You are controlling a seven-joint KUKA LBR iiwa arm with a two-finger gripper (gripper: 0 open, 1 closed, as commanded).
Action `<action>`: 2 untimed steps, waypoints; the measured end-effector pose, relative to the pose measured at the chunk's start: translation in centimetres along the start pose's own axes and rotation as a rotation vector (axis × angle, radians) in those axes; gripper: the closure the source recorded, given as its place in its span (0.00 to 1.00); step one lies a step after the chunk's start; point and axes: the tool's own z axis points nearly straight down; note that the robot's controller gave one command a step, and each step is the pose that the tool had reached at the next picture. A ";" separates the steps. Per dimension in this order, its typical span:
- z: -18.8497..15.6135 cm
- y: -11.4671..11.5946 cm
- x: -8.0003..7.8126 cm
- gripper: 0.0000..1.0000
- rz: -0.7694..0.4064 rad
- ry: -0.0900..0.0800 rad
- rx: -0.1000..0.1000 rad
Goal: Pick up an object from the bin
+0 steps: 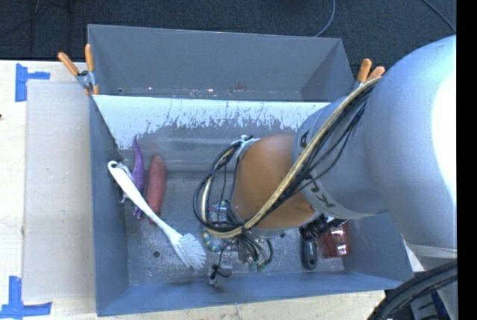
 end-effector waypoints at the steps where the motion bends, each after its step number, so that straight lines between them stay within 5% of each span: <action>1: 1.0 -1.3 -0.3 0.00 -0.078 -0.006 -0.002; 2: 0.8 -2.5 -0.4 0.00 -0.073 -0.006 -0.002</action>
Offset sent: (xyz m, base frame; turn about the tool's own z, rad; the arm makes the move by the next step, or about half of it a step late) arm -0.0004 -0.0285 -0.0080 -0.0731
